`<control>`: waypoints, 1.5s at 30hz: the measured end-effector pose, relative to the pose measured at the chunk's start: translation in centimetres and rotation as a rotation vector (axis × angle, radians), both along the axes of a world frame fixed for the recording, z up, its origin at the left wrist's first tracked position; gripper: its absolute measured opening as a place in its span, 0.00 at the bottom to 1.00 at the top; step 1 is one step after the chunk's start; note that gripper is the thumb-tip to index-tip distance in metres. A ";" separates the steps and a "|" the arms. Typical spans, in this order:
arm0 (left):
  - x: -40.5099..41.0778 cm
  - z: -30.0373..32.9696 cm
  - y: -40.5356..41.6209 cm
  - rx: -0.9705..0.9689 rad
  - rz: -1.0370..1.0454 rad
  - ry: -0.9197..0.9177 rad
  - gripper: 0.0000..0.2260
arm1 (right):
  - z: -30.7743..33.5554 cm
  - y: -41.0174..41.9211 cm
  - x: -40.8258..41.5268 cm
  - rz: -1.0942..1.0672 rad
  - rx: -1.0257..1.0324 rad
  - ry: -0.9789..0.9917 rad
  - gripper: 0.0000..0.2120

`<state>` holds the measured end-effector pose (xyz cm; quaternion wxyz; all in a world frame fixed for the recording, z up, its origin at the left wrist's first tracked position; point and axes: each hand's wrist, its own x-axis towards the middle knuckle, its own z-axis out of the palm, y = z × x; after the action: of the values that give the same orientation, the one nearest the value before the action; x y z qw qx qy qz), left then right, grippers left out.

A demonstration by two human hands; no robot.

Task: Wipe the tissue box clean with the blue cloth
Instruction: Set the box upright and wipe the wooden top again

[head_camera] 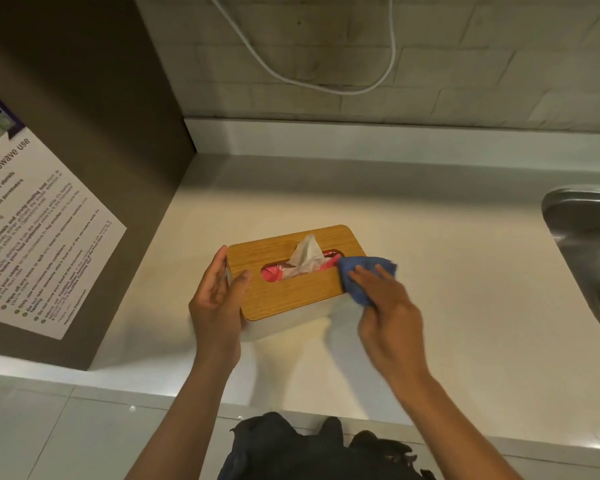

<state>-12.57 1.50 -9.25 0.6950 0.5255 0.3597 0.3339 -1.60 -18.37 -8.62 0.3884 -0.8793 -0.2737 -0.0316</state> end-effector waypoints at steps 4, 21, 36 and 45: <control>0.2 -0.1 0.5 0.007 -0.059 0.022 0.20 | 0.3 0.2 -0.2 -0.001 -0.058 -0.051 0.23; -0.3 -0.3 1.9 0.073 -0.299 0.010 0.27 | 5.9 7.3 5.5 0.193 -0.165 0.084 0.15; 0.2 -1.5 0.7 0.130 -0.197 0.054 0.24 | 7.0 11.0 1.7 0.254 -0.313 -0.009 0.16; 1.1 -0.9 0.1 0.159 -0.166 0.046 0.20 | 6.6 11.8 -3.0 0.399 -0.290 -0.071 0.21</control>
<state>-11.43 1.57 -10.15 0.6677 0.6147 0.3032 0.2904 -4.62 -6.55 -2.06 0.2469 -0.8526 -0.4573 0.0543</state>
